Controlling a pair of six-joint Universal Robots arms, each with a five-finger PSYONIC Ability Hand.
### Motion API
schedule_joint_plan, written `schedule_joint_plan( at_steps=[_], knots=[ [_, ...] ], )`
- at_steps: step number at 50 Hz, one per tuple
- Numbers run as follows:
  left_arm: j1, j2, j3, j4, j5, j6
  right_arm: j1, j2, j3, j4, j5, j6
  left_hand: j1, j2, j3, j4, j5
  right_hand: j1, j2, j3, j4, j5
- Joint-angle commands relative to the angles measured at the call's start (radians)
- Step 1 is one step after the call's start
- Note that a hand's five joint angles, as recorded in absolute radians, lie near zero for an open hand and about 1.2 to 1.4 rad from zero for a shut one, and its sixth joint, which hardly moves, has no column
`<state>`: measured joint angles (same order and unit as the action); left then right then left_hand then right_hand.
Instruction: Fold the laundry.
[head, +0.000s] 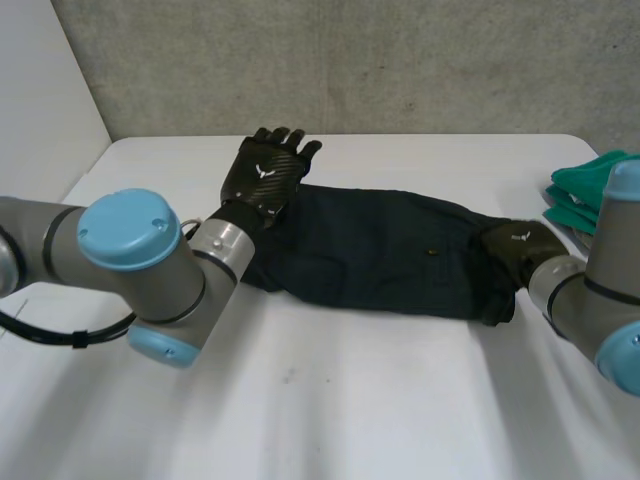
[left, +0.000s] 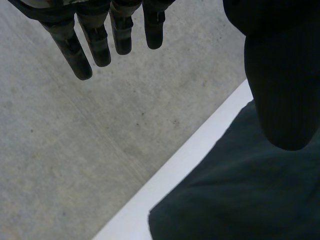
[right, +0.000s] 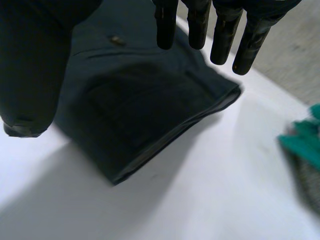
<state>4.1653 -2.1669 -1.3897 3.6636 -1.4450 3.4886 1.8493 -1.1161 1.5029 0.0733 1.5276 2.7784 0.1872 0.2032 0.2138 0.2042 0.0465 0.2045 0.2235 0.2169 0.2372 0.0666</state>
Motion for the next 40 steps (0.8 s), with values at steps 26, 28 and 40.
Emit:
schedule_joint_plan(
  at_steps=[26,28,40],
  knots=[
    [0.036,0.183,-0.167,-0.036,0.003,-0.065,-0.243,-0.083,0.077,-0.167,-0.017,-0.605,-0.013,-0.029,-0.039,-0.03,-0.047,1.192,1.173,1.179,1.159,1.155],
    [0.036,0.194,-0.173,-0.037,0.003,-0.075,-0.161,-0.082,0.037,-0.173,-0.024,-0.634,-0.013,-0.029,-0.039,-0.03,-0.047,1.192,1.173,1.179,1.159,1.155],
    [0.036,0.211,-0.181,-0.039,0.0,-0.102,0.217,0.021,-0.075,-0.193,-0.237,-0.649,-0.013,-0.029,-0.039,-0.03,-0.047,1.192,1.173,1.179,1.159,1.155]
  ],
)
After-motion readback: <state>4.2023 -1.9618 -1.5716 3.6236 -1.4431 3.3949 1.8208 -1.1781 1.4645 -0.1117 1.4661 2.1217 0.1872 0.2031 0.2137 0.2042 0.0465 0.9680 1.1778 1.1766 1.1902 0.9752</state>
